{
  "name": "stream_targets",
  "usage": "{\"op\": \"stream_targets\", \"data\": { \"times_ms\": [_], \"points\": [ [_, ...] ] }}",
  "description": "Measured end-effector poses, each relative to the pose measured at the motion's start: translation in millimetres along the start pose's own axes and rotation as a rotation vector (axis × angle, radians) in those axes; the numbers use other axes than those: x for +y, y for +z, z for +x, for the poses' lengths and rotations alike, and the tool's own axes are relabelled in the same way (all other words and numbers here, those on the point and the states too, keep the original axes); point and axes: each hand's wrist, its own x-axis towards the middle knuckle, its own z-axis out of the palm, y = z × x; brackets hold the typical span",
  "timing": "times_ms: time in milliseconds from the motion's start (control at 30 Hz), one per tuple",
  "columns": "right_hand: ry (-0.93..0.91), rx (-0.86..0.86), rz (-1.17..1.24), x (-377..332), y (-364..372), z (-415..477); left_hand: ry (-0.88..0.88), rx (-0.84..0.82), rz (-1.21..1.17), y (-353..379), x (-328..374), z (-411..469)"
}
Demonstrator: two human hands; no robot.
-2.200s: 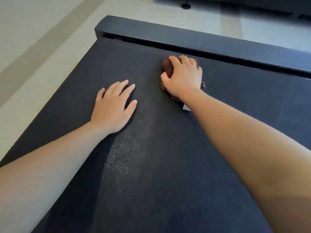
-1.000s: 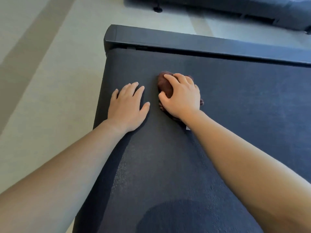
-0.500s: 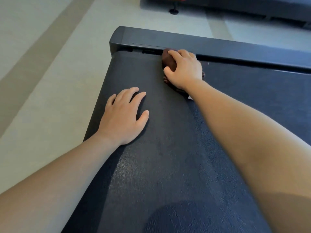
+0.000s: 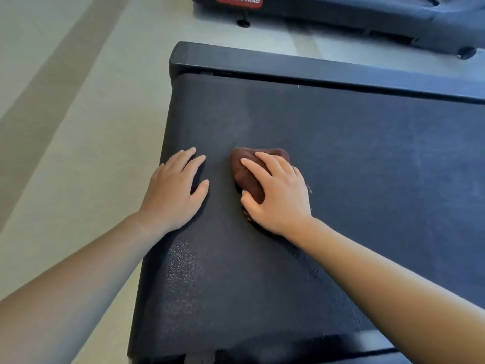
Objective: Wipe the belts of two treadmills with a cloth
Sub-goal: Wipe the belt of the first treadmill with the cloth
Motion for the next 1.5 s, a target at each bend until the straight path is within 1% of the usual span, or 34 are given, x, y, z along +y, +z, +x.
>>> {"op": "stream_targets", "data": {
  "times_ms": [133, 300, 500, 733, 867, 1000, 1100, 1233, 1400, 1500],
  "points": [
    [0.078, -0.005, -0.021, -8, 4, 10, 0.006, -0.001, -0.035, -3, -2, -6],
    [0.067, -0.027, -0.037, -13, 16, 43, -0.021, 0.009, -0.042, -2, -4, -3],
    [0.02, -0.055, -0.033, -10, 42, 121, -0.055, -0.008, -0.054, -2, -14, 17],
    [0.074, 0.004, -0.031, 2, 71, 204, -0.167, 0.024, -0.179, 3, -23, 56],
    [0.064, 0.004, -0.056, 14, 81, 255, -0.162, 0.072, -0.242, 9, -25, 58],
    [0.032, -0.018, -0.074, 18, 89, 290, -0.15, 0.089, -0.252, 11, -27, 58],
    [0.012, -0.024, -0.088, 19, 91, 291, -0.16, 0.085, -0.25, 10, -27, 59],
    [-0.013, -0.073, -0.092, 14, 81, 268, -0.168, 0.036, -0.248, 5, -27, 57],
    [-0.085, -0.11, -0.033, -9, 65, 198, -0.178, -0.004, -0.307, 1, -27, 23],
    [-0.146, -0.065, 0.011, -25, 58, 152, -0.151, -0.039, -0.349, -1, -29, -18]
  ]
}}
